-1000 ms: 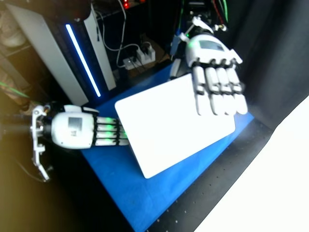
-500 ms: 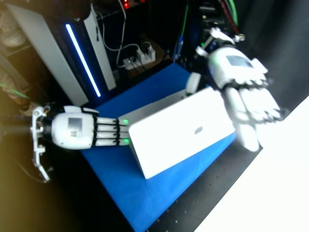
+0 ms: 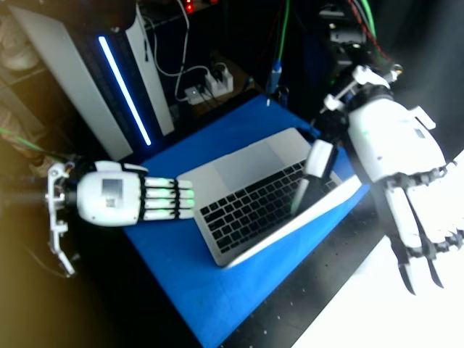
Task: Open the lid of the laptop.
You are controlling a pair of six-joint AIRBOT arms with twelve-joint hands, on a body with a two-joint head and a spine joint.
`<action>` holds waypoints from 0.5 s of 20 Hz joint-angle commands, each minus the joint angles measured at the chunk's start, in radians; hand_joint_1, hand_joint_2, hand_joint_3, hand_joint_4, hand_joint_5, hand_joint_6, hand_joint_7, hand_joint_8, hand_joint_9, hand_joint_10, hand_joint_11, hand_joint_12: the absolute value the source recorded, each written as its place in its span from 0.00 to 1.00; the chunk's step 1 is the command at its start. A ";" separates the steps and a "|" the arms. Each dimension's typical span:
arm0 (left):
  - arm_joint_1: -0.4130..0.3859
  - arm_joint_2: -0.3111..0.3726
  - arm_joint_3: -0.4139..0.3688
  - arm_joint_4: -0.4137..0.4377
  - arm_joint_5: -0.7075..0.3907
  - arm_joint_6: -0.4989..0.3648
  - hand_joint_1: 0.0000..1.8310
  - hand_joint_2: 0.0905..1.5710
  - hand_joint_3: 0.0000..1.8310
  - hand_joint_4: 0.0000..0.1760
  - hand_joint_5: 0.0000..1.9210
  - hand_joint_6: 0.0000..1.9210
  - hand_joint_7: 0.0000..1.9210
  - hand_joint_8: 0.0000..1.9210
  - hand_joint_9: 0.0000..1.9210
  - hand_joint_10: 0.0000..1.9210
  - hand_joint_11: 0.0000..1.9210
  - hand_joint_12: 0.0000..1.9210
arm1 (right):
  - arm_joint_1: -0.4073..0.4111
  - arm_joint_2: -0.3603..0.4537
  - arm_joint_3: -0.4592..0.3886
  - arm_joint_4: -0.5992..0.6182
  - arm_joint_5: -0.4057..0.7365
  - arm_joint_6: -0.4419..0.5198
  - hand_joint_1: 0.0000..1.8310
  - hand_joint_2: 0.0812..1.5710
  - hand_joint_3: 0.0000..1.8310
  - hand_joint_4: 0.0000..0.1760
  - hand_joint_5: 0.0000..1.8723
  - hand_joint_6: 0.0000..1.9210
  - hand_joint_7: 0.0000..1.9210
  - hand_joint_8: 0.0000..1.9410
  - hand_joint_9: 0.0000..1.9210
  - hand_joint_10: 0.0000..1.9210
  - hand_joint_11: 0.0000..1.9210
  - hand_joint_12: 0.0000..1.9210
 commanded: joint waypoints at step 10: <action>-0.046 -0.086 0.122 -0.245 0.031 0.328 0.42 0.67 0.00 0.33 0.00 0.00 0.00 0.00 0.00 0.00 0.00 0.00 | 0.031 -0.024 0.005 -0.024 0.022 0.006 0.01 0.88 0.00 0.00 0.00 0.00 0.00 0.00 0.00 0.00 0.00 0.00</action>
